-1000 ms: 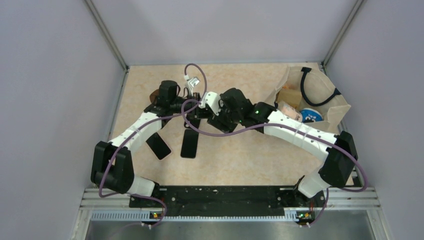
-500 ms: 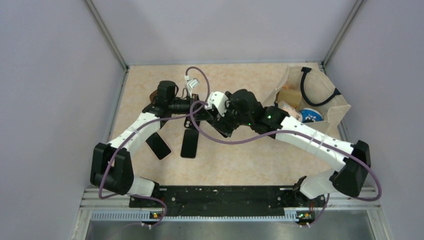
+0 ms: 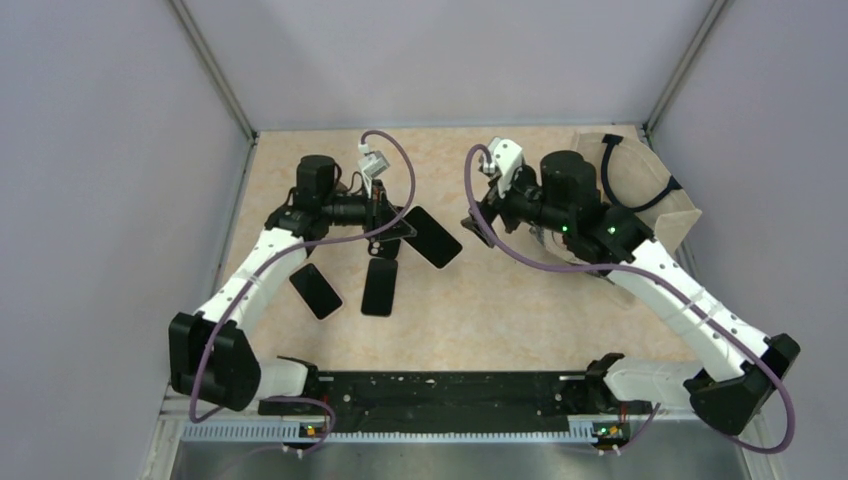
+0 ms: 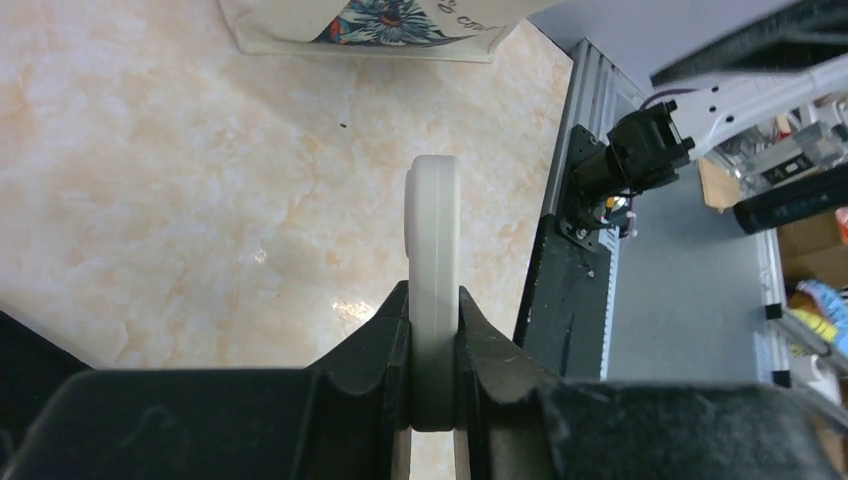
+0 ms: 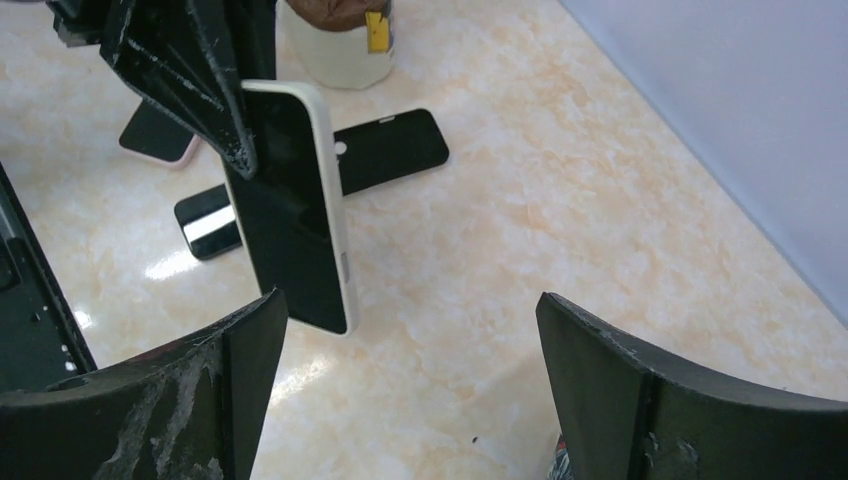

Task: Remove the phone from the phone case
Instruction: Adjust the phone.

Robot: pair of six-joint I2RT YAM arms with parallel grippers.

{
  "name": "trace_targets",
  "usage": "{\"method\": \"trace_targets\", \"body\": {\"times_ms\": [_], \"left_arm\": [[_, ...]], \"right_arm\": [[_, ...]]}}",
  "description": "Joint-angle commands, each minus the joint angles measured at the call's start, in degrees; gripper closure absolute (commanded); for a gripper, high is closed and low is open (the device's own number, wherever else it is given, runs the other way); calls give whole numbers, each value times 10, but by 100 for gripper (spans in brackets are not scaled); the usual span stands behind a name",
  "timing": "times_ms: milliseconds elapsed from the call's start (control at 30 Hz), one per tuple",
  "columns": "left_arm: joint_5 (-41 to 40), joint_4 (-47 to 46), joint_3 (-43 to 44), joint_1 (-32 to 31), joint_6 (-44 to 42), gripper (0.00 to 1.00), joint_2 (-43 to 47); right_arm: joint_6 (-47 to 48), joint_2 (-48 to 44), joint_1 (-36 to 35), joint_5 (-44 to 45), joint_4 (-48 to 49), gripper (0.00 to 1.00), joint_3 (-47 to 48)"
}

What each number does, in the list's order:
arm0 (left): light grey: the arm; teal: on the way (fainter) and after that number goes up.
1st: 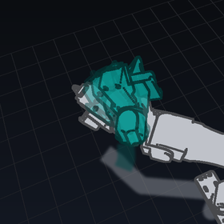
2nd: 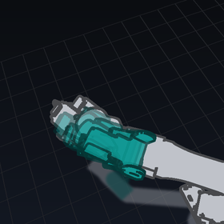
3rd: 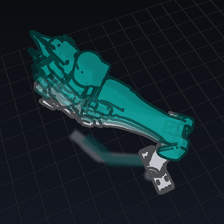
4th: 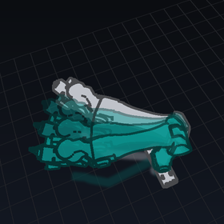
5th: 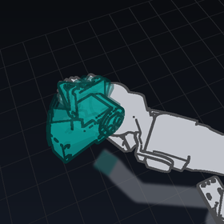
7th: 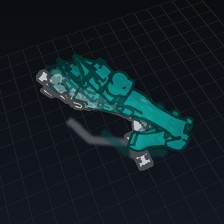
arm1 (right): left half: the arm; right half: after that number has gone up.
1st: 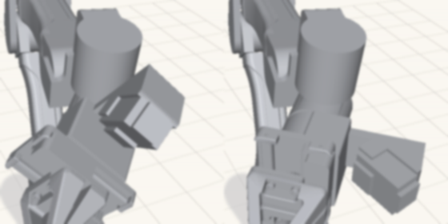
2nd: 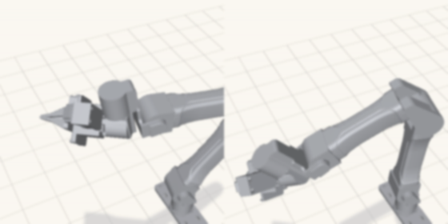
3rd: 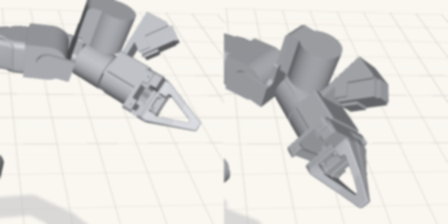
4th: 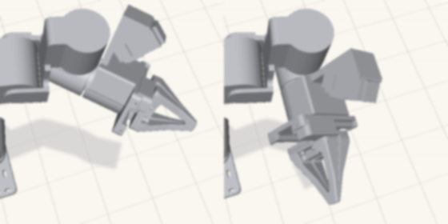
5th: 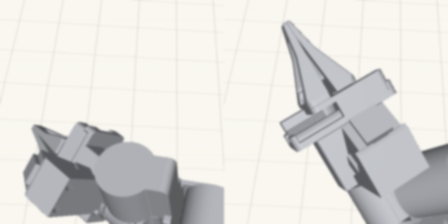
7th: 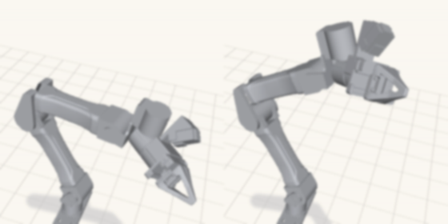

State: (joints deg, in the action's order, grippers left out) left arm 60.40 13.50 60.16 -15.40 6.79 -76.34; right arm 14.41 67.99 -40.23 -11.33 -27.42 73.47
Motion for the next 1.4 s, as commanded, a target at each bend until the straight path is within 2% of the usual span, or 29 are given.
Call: {"method": "trace_targets", "body": {"times_ms": [0, 100, 233, 467, 667, 800, 900, 1000, 1067, 1133, 1167, 1200, 1233, 1300, 1367], "left_arm": [[61, 49, 46, 2, -150, 100, 45], [68, 64, 52, 6, -200, 100, 55], [95, 20, 52, 16, -204, 100, 59], [135, 89, 128, 34, -246, 100, 25], [158, 100, 146, 45, -239, 100, 44], [164, 84, 138, 50, -206, 100, 71], [176, 0, 100, 51, -124, 100, 93], [183, -120, 48, 51, -7, 100, 113], [185, -234, 9, 51, 85, 100, 125], [185, -388, -36, 52, 202, 100, 135], [180, -482, -59, 52, 268, 100, 136], [170, -617, -81, 52, 340, 100, 136], [161, -695, -98, 53, 396, 100, 133], [144, -760, -110, 53, 466, 100, 121], [141, -768, -105, 53, 493, 100, 108]], "right_arm": [[-27, -29, 25, -36, 42, 6, 6], [-30, -20, 40, -45, 45, 4, 17], [-13, 4, 46, -83, 37, 4, 36], [4, 60, 52, -146, 8, 5, 90], [1, 43, 64, -194, 14, 5, 86], [6, 25, 77, -271, 20, 5, 60], [24, 20, 79, -327, 19, 6, 39], [35, 27, 80, -372, 18, 8, 29], [34, 37, 84, -414, 18, 9, 30], [26, 51, 88, -448, 19, 11, 34], [23, 58, 89, -459, 20, 12, 36], [21, 65, 89, -467, 19, 13, 37], [20, 72, 89, -475, 19, 14, 38], [15, 86, 89, -498, 19, 16, 42], [5, 105, 89, -528, 20, 19, 50]]}}
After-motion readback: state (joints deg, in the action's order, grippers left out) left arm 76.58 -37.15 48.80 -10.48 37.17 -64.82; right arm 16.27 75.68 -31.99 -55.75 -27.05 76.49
